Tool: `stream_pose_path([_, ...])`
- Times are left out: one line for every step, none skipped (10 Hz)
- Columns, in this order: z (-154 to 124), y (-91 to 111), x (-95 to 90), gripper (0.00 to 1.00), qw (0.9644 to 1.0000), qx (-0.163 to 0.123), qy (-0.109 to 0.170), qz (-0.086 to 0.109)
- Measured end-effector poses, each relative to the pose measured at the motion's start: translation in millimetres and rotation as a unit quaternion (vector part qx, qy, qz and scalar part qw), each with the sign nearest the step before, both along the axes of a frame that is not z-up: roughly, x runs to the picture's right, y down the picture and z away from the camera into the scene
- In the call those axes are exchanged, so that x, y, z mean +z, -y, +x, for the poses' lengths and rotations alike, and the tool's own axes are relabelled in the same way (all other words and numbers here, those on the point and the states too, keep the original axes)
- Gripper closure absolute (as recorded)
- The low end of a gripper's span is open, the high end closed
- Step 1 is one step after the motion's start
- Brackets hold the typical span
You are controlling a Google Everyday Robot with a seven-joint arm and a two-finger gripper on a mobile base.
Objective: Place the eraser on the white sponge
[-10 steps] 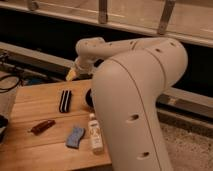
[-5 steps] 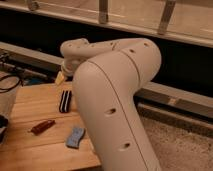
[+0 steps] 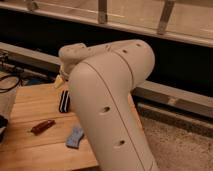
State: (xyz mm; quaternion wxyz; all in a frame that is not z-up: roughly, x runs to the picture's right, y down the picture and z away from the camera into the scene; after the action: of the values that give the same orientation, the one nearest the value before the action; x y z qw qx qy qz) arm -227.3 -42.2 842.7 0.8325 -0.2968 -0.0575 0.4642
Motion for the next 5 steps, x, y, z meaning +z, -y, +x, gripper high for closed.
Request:
stream_pose_path([2, 1, 0.0, 0.20, 1.0000, -0.002, 0.005, -0.002])
stream_pose_path([0, -1, 3.9, 0.20, 0.9999, -0.002, 0.010, -0.007])
stream_pose_path([-9, -8, 8.2, 0.20, 0.9997, -0.004, 0.018, -0.014])
stream_pose_path([-18, -20, 18.9, 0.20, 0.9993, -0.006, 0.025, -0.028])
stream_pose_path([-19, -32, 29.9, 0.20, 0.9987, -0.004, 0.031, -0.042])
